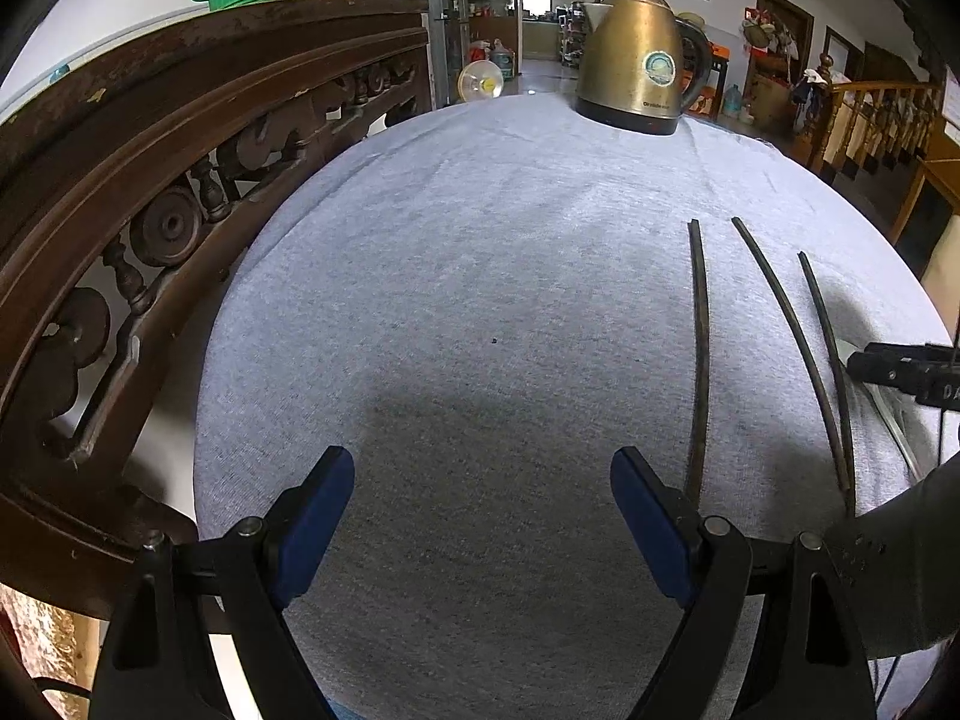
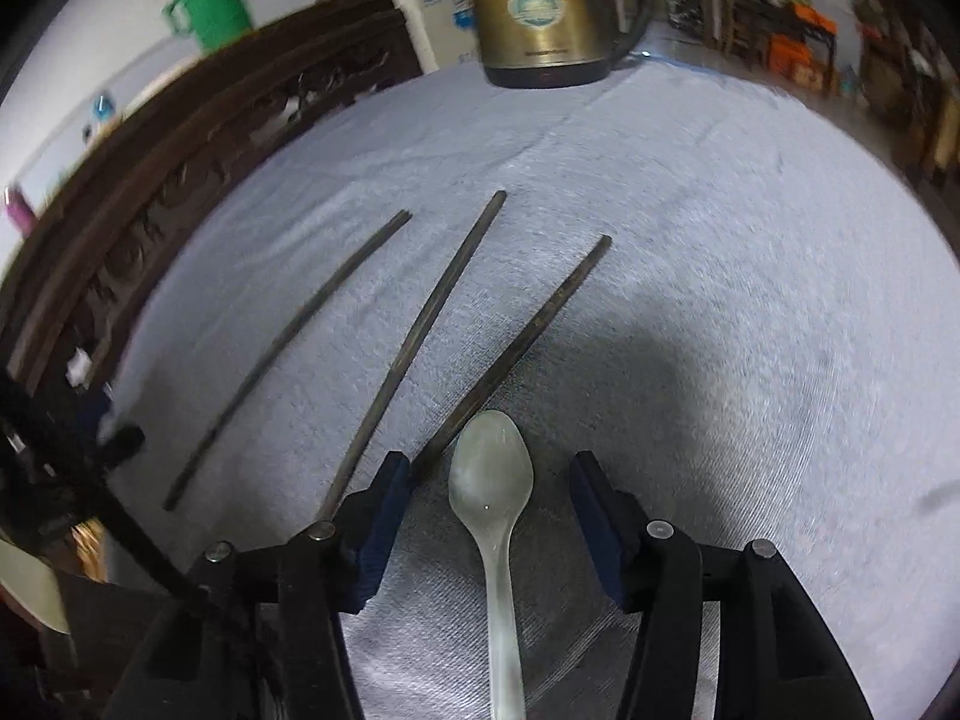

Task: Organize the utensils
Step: 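Grasp the white spoon with the right tool while the left tool grasps a chopstick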

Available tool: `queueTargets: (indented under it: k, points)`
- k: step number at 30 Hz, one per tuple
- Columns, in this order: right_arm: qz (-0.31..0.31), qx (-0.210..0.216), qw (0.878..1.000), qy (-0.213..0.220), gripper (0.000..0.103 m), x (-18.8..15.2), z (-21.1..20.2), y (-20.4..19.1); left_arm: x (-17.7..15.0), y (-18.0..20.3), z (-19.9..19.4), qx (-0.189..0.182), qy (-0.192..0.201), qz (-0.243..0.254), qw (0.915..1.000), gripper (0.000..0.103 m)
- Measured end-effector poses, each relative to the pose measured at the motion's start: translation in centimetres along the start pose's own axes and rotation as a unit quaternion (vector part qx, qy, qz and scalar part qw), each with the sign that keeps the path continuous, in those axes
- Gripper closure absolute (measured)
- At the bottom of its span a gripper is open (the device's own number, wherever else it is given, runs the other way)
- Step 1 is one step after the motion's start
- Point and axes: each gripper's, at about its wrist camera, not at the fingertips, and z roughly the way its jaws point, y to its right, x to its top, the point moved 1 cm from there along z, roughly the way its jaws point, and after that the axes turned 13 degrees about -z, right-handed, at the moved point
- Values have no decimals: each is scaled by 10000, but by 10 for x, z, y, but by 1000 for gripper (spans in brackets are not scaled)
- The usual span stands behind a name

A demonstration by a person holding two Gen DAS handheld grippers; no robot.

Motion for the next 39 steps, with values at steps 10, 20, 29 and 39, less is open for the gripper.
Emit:
queueTargets:
  k: [10,20,29,39]
  points:
    - [-444,-248,9981,-335,71,0,-5,0,2,9,-3,-3,12,107,9999,15]
    - [1473,178,9885,302,71,-43,-31,72,49,40,10,-371,79,578,9976,15]
    - [2396,759,9655,682,71,-60,-34,100,104,103,67,-969,-815,749,9891,16]
    - [2431,999,9621,726,71,-65,-32,108,116,173,122,-754,-1365,1505,9762,43]
